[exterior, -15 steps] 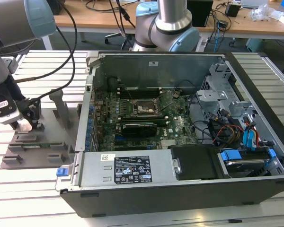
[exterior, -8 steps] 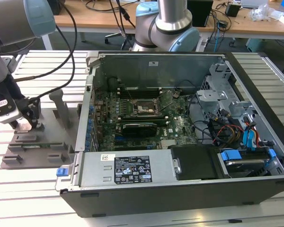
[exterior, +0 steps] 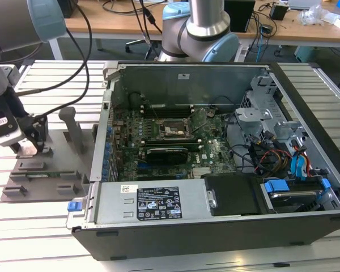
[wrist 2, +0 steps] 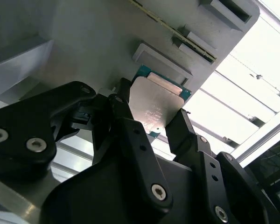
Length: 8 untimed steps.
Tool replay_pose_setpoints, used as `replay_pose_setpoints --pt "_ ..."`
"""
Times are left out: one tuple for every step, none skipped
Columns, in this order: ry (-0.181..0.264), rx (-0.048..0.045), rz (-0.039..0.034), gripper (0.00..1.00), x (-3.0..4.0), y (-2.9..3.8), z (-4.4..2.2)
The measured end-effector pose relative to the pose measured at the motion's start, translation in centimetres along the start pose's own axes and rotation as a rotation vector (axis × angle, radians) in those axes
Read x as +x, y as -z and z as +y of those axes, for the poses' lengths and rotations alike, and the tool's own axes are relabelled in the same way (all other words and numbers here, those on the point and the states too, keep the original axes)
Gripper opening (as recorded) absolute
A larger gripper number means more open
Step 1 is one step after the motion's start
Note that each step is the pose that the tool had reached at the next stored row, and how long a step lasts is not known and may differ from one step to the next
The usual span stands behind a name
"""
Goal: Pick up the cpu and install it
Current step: 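Pick up the cpu and move it towards the insertion slot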
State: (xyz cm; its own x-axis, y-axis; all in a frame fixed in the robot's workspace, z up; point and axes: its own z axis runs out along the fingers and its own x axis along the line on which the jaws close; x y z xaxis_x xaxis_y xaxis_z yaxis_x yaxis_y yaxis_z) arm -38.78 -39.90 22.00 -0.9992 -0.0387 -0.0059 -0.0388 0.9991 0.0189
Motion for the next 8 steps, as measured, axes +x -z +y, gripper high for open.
replay_pose_setpoints --pt "0.000 0.0000 0.0000 0.55 0.00 0.04 0.00" --pt "0.000 0.0000 -0.0001 0.55 0.00 0.07 0.00" --pt "0.000 0.0000 -0.0001 0.55 0.00 0.12 0.00" --pt "0.000 -0.0001 -0.0001 0.55 0.00 0.19 0.00" --pt "0.000 0.0000 -0.0001 0.55 -0.01 0.23 0.00" --pt "0.000 0.0000 0.0000 0.55 0.00 0.30 0.01" --pt "0.000 0.0000 0.0000 0.55 0.00 0.37 0.00" --pt "0.000 0.0000 0.0000 0.55 0.00 0.42 0.01"
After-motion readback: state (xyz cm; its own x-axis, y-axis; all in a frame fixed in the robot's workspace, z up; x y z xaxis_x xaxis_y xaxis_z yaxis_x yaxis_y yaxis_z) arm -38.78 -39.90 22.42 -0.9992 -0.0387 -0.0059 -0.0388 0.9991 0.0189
